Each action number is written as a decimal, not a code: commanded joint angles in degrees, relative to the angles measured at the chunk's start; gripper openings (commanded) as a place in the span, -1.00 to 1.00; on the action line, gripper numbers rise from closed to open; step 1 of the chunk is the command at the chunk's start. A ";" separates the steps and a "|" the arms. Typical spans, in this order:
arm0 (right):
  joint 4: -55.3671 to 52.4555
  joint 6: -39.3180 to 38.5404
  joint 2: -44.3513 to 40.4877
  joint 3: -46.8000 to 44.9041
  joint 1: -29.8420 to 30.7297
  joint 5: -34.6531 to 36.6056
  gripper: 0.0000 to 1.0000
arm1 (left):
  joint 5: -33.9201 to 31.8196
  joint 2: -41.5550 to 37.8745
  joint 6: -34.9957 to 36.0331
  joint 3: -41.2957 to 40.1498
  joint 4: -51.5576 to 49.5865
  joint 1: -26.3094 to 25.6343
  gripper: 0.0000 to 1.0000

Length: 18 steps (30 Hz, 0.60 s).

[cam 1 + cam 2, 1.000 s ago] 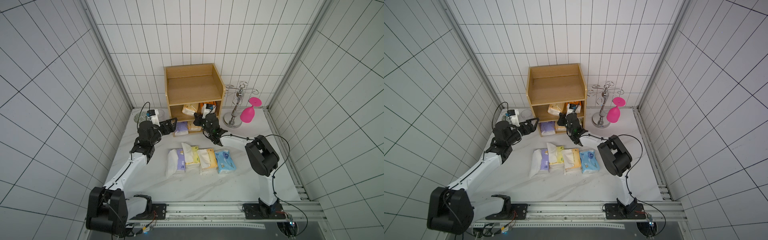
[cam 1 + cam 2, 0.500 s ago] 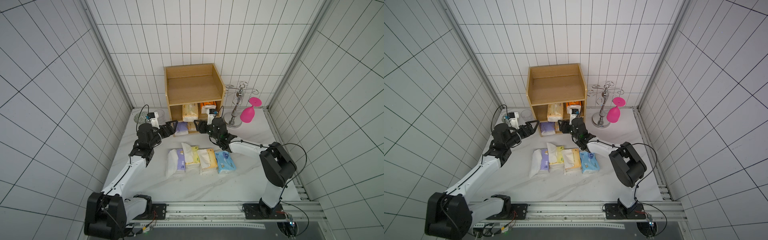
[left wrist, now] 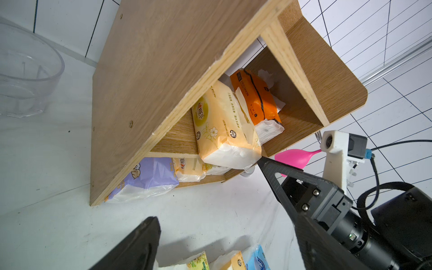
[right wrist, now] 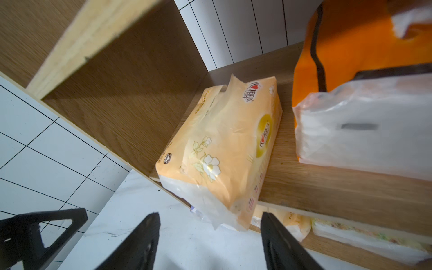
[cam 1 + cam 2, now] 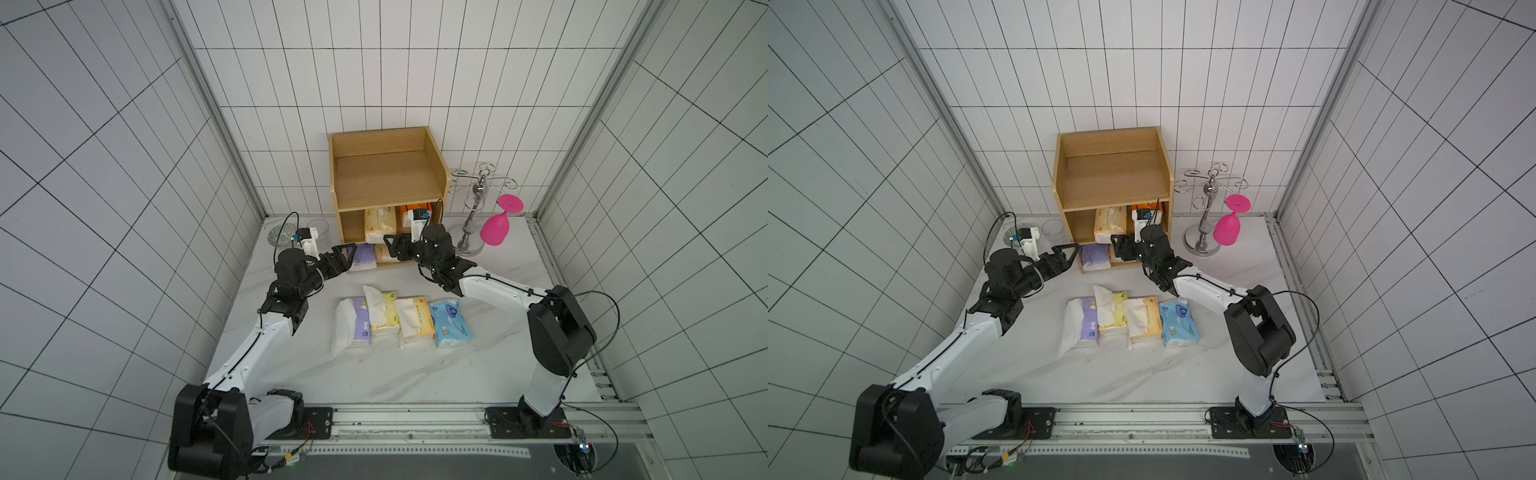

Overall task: Remove the tissue boxes from the shelf
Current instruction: Pick up a box of tissues from the shelf.

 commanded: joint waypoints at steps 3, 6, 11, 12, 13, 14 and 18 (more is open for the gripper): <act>-0.98 -1.67 3.57 4.72 -0.43 -0.11 0.45 | 0.57 -1.15 1.59 -0.55 -0.83 0.22 0.89; -0.98 -2.34 4.72 5.90 -0.53 0.70 0.44 | 0.50 -1.15 2.01 -0.45 -1.18 0.21 0.89; -1.07 -2.93 6.99 8.23 -0.59 0.46 0.41 | 0.69 -0.46 2.32 -0.23 -1.17 0.23 0.89; -0.95 -3.05 7.37 8.46 -0.57 0.21 0.38 | 0.68 -0.33 2.35 -0.21 -1.16 0.21 0.89; -0.62 -3.02 7.65 8.65 -0.60 -0.21 0.32 | 0.68 -0.19 2.37 -0.08 -1.19 0.29 0.89; -0.17 -2.93 7.89 8.66 -0.57 -0.55 0.23 | 0.68 -0.10 2.44 -0.11 -1.20 0.26 0.89; 0.70 -3.08 7.79 8.40 -0.53 -1.60 -0.17 | 0.28 -0.35 2.75 -0.11 -1.64 0.26 0.88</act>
